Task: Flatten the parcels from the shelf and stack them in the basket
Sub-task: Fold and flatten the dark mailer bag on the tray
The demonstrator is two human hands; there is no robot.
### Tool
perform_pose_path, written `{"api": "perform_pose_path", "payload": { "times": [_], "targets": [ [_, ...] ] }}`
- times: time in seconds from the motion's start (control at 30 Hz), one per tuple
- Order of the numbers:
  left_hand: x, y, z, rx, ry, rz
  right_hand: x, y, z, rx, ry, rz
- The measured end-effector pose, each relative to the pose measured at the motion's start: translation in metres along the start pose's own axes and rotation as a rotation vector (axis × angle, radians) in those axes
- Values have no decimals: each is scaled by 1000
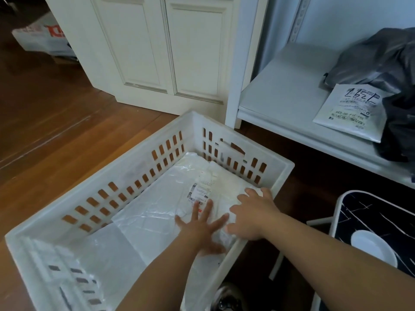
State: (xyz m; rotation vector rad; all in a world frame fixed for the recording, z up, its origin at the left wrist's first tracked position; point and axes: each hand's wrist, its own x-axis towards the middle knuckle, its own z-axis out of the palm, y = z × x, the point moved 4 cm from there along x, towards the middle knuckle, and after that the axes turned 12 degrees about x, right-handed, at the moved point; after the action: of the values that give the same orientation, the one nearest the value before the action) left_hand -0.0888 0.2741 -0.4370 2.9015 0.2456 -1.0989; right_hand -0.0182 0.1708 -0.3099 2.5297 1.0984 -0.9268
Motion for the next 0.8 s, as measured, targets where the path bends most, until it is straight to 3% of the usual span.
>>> {"api": "perform_pose_path", "payload": {
  "times": [0.2, 0.33, 0.43, 0.57, 0.67, 0.8],
  "targets": [
    [12, 12, 7, 111, -92, -111, 2, 2, 0, 28, 31, -23],
    [19, 17, -24, 160, -133, -143, 1, 7, -3, 199, 71, -57],
    [20, 21, -87, 131, 42, -167, -15, 14, -8, 484, 148, -142],
    [-4, 24, -171, 129, 430, -238, -54, 58, -14, 1216, 216, -94],
    [-27, 37, -211, 0, 604, -215, -89, 113, -15, 1246, 494, 45],
    [-56, 82, -247, -244, 689, -119, -148, 199, -10, 1445, 958, 441]
  ]
}}
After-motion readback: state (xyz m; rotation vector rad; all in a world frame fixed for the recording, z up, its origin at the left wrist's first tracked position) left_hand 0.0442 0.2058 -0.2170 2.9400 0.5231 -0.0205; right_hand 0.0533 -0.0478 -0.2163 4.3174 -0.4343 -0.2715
